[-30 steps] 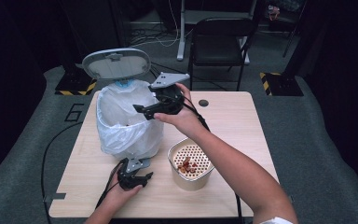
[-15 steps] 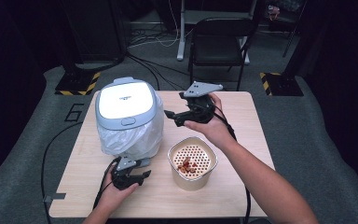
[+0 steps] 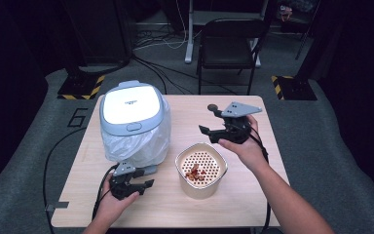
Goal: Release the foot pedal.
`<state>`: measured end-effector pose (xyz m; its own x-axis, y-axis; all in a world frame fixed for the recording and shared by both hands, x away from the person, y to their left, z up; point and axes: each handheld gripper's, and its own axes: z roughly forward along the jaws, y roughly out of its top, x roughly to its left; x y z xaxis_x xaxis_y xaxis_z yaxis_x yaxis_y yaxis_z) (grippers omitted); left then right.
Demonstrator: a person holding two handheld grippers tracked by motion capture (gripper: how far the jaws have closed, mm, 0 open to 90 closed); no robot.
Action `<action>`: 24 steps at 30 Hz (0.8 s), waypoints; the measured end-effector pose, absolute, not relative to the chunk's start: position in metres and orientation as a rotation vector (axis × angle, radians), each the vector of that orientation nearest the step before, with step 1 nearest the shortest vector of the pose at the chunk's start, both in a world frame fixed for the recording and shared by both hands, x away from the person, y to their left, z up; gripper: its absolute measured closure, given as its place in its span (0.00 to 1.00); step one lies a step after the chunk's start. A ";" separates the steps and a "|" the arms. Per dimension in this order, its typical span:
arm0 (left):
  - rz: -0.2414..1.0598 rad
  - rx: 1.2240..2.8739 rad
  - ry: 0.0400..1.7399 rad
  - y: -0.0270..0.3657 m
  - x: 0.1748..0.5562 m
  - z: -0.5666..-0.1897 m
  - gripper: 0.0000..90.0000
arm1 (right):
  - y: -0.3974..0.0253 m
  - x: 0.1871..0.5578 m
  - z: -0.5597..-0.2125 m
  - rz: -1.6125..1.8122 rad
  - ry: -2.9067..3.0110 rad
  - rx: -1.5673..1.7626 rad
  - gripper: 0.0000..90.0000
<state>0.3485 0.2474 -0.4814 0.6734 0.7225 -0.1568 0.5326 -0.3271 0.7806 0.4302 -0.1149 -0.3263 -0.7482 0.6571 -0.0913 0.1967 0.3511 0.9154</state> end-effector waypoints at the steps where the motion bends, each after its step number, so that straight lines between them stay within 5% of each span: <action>1: 0.281 2.021 0.972 0.250 0.348 -0.481 0.46 | -0.120 0.428 -0.330 1.380 2.162 0.757 0.29; 24: 0.325 1.963 1.170 0.315 0.338 -0.497 0.45 | -0.213 0.402 -0.426 1.264 1.974 1.181 0.30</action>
<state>0.3378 0.3152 -0.4973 0.5372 0.8251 -0.1749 0.6163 -0.2425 0.7492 0.4024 -0.2135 -0.4256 -0.4905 0.8708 0.0334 0.3948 0.1879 0.8994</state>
